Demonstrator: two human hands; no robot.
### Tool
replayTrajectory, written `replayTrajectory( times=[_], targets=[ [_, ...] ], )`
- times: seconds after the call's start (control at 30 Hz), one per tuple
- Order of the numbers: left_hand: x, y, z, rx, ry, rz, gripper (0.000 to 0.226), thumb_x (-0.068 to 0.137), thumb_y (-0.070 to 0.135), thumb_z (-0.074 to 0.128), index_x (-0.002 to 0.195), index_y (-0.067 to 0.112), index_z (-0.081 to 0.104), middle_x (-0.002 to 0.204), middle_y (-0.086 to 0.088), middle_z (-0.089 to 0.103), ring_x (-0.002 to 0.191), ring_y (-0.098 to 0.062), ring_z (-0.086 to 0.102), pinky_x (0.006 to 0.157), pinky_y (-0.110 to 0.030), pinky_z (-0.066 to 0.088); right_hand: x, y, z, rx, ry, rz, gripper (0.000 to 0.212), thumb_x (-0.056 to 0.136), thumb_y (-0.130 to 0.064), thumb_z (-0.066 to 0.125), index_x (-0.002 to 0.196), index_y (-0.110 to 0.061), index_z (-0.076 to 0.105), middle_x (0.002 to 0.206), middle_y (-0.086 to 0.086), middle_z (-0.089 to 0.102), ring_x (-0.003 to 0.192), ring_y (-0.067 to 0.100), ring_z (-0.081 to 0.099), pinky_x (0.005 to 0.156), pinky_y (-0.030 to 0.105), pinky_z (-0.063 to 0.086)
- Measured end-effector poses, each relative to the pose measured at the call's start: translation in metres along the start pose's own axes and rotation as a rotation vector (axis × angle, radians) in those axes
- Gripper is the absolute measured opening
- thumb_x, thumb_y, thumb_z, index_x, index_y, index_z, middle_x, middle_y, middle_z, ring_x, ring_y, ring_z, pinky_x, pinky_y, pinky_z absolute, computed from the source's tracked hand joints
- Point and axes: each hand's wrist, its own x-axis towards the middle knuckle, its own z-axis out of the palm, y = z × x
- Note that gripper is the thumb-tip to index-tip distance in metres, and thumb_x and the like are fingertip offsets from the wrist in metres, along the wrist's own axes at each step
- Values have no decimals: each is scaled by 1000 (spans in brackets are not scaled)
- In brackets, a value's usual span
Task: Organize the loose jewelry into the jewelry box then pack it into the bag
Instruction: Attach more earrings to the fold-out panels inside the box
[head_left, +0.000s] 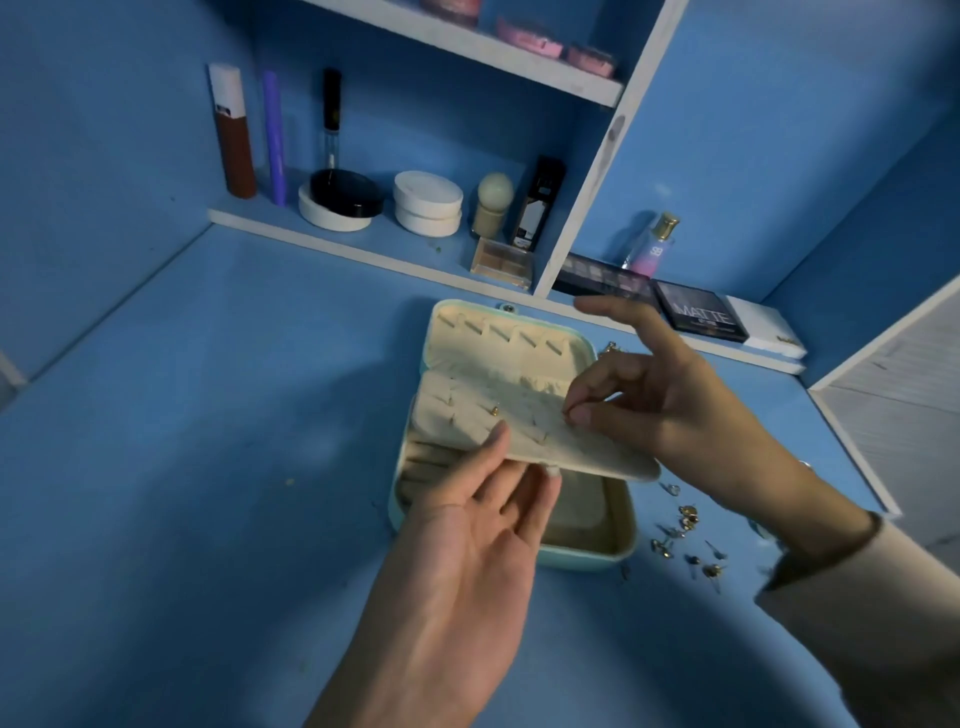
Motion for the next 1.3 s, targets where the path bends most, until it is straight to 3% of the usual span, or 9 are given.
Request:
replayTrajectory(
  times=[0.1, 0.17, 0.53, 0.63, 0.87, 1.3],
  targets=[
    [4, -6, 0, 14, 38, 9, 24, 76, 13, 57, 96, 11, 69, 105, -8, 72, 108, -16, 63, 98, -33, 43, 0, 0, 2, 22, 14, 9, 69, 79, 9, 65, 130, -30, 39, 83, 10, 69, 77, 24, 64, 76, 31, 49],
    [5, -9, -2, 12, 56, 26, 29, 74, 15, 57, 101, 9, 67, 106, -8, 72, 104, -14, 64, 96, -31, 44, 0, -2, 4, 30, 13, 19, 69, 79, 9, 65, 130, -29, 40, 82, 11, 70, 75, 24, 63, 75, 30, 49],
    [5, -9, -7, 23, 49, 14, 23, 81, 16, 56, 100, 10, 68, 104, -6, 73, 100, -12, 66, 92, -30, 46, 14, -12, 4, -41, -68, -4, 79, 75, 10, 69, 135, -28, 34, 82, 6, 73, 77, 23, 68, 84, 31, 54],
    [6, -9, -8, 14, 49, 15, 25, 80, 16, 56, 100, 8, 68, 103, -6, 73, 98, -12, 68, 91, -29, 46, 18, -12, 5, -85, -101, -7, 79, 75, 8, 70, 132, -33, 33, 81, 3, 73, 76, 19, 68, 82, 29, 54],
    [7, -10, -11, 11, 37, 24, 29, 78, 15, 55, 104, 8, 67, 104, -6, 73, 96, -12, 67, 94, -30, 45, 20, -13, 4, -57, -145, 16, 76, 75, 10, 70, 132, -27, 35, 80, 6, 73, 71, 15, 67, 73, 18, 50],
    [9, -11, -14, 5, 31, 20, 31, 78, 16, 56, 106, 8, 66, 105, -6, 72, 96, -11, 68, 93, -30, 45, 21, -20, 5, -216, -223, -48, 80, 77, 5, 71, 137, -29, 30, 79, 3, 72, 75, 21, 67, 83, 34, 54]
  ],
)
